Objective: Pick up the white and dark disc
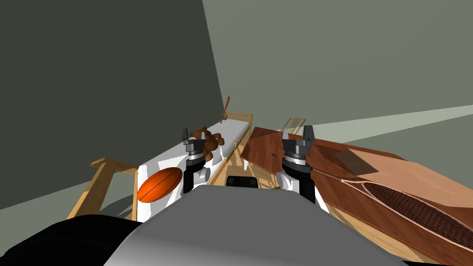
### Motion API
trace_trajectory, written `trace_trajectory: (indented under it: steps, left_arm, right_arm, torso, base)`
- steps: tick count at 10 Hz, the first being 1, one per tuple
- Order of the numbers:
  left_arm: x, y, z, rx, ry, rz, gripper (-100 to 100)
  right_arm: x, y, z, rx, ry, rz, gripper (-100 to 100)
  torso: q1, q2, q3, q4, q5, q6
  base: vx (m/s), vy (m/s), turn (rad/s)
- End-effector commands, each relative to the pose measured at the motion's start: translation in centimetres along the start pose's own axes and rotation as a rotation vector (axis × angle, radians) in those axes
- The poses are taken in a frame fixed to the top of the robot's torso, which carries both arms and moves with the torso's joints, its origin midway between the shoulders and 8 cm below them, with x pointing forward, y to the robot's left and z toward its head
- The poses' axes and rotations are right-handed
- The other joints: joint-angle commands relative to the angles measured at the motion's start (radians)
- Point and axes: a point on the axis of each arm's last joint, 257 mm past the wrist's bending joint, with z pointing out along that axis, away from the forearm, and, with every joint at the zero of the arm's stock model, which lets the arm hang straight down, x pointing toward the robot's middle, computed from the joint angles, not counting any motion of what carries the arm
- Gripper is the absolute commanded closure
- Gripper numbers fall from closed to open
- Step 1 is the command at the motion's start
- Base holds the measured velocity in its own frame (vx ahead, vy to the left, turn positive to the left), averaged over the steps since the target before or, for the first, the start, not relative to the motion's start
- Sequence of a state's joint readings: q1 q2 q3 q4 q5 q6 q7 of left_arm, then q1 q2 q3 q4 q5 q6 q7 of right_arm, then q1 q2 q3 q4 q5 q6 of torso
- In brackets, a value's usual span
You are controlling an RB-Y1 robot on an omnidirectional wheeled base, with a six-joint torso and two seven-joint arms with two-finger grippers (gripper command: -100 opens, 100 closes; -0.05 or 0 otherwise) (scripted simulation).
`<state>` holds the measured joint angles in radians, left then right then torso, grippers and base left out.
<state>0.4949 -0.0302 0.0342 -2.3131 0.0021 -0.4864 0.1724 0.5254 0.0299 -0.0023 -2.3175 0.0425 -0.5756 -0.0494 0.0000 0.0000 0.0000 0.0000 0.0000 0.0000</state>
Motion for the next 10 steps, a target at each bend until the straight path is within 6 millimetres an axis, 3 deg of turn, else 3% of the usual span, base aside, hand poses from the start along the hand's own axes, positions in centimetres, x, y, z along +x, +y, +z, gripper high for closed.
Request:
trace_trajectory:
  steps: [1, 5, 6, 10]
  left_arm:
    - [0.0, 0.0, 0.0, 0.0, 0.0, 0.0, 0]
    - [0.0, 0.0, 0.0, 0.0, 0.0, 0.0, 0]
    - [0.0, 0.0, 0.0, 0.0, 0.0, 0.0, 0]
    - [0.0, 0.0, 0.0, 0.0, 0.0, 0.0, 0]
  right_arm:
    - [0.7, -0.5, -0.2, 0.01, 0.044, -0.017, -100]
    - [2.9, -3.6, -1.9, 0.069, 0.182, -0.091, -100]
    - [3.0, -3.6, -1.9, 0.069, 0.189, -0.093, -100]
    - [5.0, -8.8, -5.5, 0.165, 0.357, -0.214, -100]
  torso:
    - [0.0, 0.0, 0.0, 0.0, 0.0, 0.0]
    - [0.001, 0.007, 0.004, 0.002, 0.0, 0.0]
    - [0.001, 0.006, 0.004, 0.001, 0.0, 0.0]
    - [-0.001, 0.003, 0.002, 0.001, 0.0, 0.0]
  base:
    - [-0.054, 0.022, -0.104]
    - [-0.098, 0.021, -0.188]
    - [-0.054, 0.007, -0.074]
    - [-0.049, -0.013, -0.215]
